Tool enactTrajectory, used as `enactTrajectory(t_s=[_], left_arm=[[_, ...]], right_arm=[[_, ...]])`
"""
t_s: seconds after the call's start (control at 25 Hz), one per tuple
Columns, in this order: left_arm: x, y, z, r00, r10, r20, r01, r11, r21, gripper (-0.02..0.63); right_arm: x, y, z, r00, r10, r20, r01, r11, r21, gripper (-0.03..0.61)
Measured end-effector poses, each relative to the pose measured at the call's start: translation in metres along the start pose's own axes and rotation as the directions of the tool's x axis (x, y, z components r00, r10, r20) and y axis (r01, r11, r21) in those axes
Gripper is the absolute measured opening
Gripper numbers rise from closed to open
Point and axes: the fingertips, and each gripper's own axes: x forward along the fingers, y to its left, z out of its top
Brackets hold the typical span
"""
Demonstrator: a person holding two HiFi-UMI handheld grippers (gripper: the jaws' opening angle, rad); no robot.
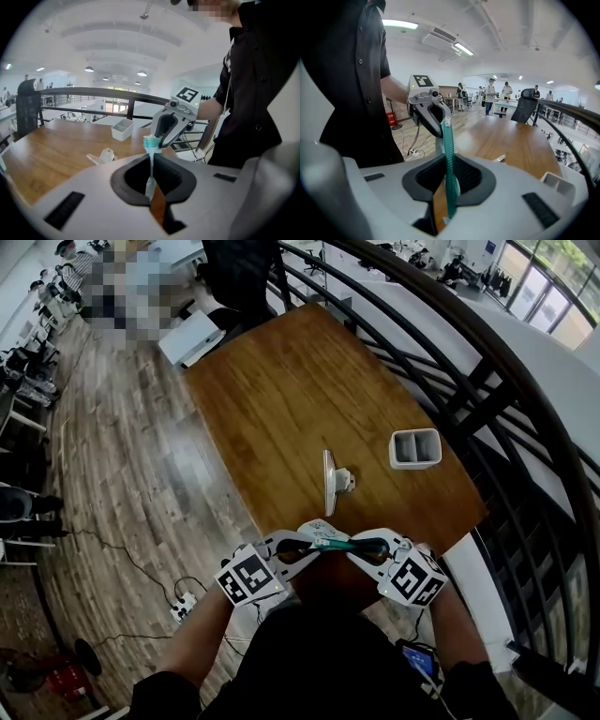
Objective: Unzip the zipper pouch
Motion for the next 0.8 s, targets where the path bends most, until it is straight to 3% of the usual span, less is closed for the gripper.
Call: enactTrajectory(t_s=[0.12,0.28,0.4,0.56,0.64,0.8], left_arm=[[0.000,0.001,0.001,0.999,0.047,0.004,-0.047,0.999,-0.002,0.015],[0.004,-0.002,0.002,0.994,0.112,0.010,-0.112,0.994,0.004,0.015],[0.002,-0.002,0.005,0.984,0.177,0.009,-0.177,0.984,0.016,0.015],[0.000,-0.004,0.006,0.973,0.231,-0.005,-0.230,0.970,0.074,0.015],[0.003,-0.008,0.003,0.979,0.204,-0.005,-0.203,0.976,0.083,0.015],[0.007,-0.015,-0.001,0.993,0.121,0.003,-0.121,0.990,0.071,0.015]], right_arm=[[-0.006,0.001,0.002,0.999,0.016,0.028,-0.018,0.998,0.067,0.074],[-0.033,-0.005,0.011,0.990,-0.046,0.130,0.022,0.984,0.175,0.073],[-0.045,-0.008,0.027,0.977,-0.091,0.194,0.027,0.951,0.308,0.024],[-0.035,-0.005,0.050,0.971,-0.080,0.226,-0.022,0.909,0.416,0.026],[-0.029,-0.003,0.061,0.969,-0.069,0.237,-0.036,0.909,0.414,0.046],[-0.018,0.007,0.069,0.985,-0.029,0.172,-0.025,0.953,0.303,0.083]])
